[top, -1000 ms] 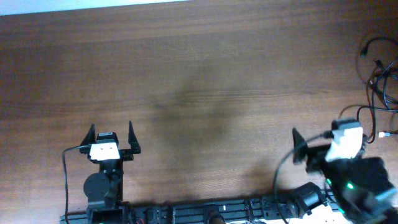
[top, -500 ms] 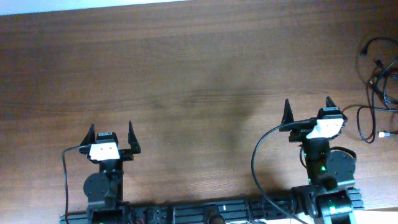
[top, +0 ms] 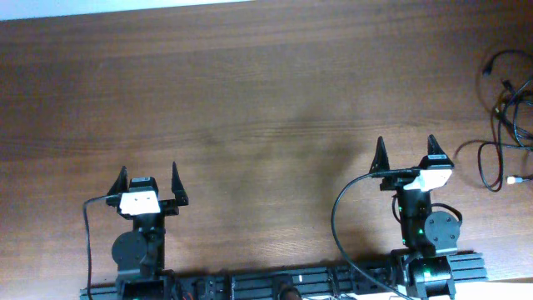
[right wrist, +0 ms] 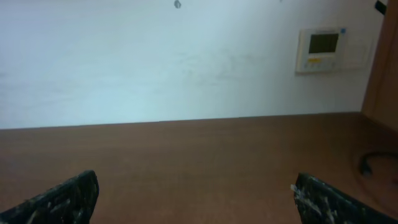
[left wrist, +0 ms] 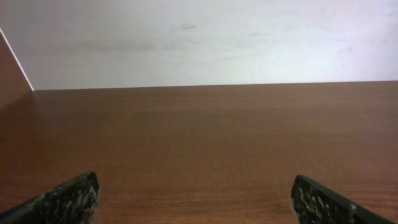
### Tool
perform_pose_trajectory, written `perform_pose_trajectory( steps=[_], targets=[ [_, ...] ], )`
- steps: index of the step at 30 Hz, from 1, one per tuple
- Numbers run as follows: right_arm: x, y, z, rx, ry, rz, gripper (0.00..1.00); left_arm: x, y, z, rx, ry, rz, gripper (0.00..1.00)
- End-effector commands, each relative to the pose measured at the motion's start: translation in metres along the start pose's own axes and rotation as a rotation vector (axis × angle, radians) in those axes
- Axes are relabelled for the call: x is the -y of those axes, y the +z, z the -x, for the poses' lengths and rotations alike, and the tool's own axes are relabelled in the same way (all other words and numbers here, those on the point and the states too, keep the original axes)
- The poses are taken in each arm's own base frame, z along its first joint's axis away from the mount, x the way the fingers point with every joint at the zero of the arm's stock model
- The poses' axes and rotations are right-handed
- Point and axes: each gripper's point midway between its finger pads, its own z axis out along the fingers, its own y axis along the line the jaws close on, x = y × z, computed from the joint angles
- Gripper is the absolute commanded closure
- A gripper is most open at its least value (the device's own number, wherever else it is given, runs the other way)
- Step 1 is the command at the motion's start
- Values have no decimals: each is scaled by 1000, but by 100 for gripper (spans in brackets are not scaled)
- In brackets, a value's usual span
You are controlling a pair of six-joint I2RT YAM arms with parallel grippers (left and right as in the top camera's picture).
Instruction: Untangle cables
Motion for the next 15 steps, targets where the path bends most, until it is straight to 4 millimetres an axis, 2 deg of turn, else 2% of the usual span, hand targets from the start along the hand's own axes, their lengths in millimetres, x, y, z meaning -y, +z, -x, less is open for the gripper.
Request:
perform_pose_trajectory(
  steps=[1,4,8,12,15],
  targets=[
    [10,-1,-6,-17,12,-41,1,-3,0,-1,0,-10,14,1],
    [14,-1,-14,-52,4,-46,1,-3,0,-1,0,-10,14,1],
    [14,-3,-35,-137,0,-41,1,-3,0,-1,0,-10,14,1],
    [11,-3,-35,-137,-59,-16,1,-3,0,-1,0,-10,14,1],
    [-1,-3,-33,-126,-169,56,1,-3,0,-1,0,-10,14,1]
  ],
)
